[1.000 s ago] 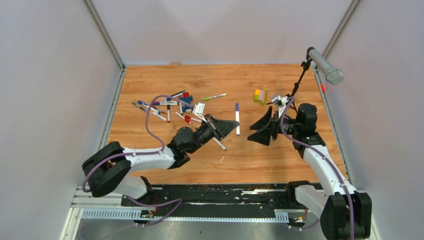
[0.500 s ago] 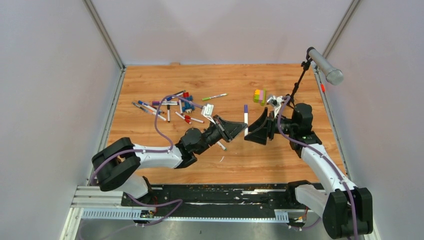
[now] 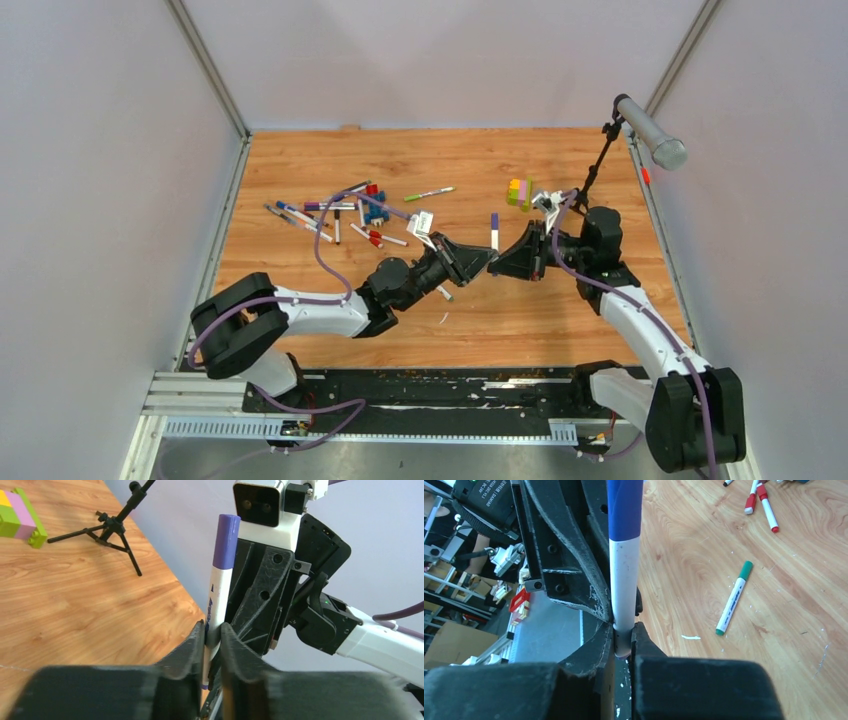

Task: Open the pen caps
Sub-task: Pick up the pen from the center of the board.

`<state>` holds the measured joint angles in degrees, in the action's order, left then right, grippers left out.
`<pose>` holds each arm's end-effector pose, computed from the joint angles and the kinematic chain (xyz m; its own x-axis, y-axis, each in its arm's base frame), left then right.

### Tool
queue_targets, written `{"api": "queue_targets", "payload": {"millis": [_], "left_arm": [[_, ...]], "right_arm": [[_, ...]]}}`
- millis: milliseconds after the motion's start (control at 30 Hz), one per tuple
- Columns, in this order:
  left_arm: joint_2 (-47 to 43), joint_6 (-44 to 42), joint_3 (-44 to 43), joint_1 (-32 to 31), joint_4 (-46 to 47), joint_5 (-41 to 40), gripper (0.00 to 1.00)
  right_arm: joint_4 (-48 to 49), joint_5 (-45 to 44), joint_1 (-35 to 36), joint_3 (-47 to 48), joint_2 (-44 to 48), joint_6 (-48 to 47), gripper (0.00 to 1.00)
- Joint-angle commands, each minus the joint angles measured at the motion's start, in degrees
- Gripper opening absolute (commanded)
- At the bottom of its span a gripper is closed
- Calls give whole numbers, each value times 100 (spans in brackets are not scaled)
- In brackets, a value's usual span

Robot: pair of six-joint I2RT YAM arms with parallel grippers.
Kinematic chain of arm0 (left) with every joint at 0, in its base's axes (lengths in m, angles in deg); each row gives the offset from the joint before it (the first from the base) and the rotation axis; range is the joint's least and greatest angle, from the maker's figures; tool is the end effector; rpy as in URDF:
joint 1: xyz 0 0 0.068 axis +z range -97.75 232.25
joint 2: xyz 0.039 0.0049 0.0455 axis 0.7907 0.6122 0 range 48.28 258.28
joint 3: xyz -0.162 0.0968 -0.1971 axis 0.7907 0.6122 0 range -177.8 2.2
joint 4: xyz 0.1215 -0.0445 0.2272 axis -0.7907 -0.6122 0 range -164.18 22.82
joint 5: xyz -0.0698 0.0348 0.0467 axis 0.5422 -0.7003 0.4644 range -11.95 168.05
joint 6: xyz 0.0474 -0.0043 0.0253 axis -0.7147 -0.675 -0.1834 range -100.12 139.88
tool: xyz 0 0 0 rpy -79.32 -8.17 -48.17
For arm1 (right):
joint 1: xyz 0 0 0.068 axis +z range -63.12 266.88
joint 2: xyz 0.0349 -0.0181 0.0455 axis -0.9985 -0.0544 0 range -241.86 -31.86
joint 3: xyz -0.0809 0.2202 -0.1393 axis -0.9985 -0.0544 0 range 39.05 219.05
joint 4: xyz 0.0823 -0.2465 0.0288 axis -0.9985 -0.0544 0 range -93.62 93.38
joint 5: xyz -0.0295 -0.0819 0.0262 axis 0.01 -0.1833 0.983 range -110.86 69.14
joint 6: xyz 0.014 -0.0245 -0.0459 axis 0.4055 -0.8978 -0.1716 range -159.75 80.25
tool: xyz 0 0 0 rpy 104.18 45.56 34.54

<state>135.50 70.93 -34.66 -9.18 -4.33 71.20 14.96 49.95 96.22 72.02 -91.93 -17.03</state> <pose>0.1550 -0.2759 0.2506 -0.5698 -0.5683 -0.5936 0.5937 0.2148 -0.7755 0.2080 0.0681 0.2611 -0.6111 0.0281 -0.7911 -0.7754 0.1797 0.6053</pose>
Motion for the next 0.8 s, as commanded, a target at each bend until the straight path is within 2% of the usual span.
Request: {"api": "queue_targets", "payload": {"millis": [0,67,133,167,300,500,633,767], "left_arm": [[-50,37,-146,-66,424,-47,32],[-228,-14,-23,-29,364,-86,61],[-493,-196,138,64,240,-38,94],[-643,-248,216,132,125,-27,99],[-1100,-214,366,488,-287,349,100],[-1153,-311,-174,729,-1105,1125,99],[-1041,-384,-462,729,-1361,1232,92],[-829,-287,-616,729,-1212,1434,79]], "right_arm": [[116,141,57,68,-21,-295,0],[-165,253,58,150,-2,-647,0],[-655,402,59,285,21,-1221,0],[-879,474,63,337,30,-1476,0],[-1441,732,134,448,31,-2204,0],[-1800,797,278,509,-5,-2676,0],[-1853,809,298,517,-39,-2720,0],[-1877,812,340,526,-76,-2736,0]]}}
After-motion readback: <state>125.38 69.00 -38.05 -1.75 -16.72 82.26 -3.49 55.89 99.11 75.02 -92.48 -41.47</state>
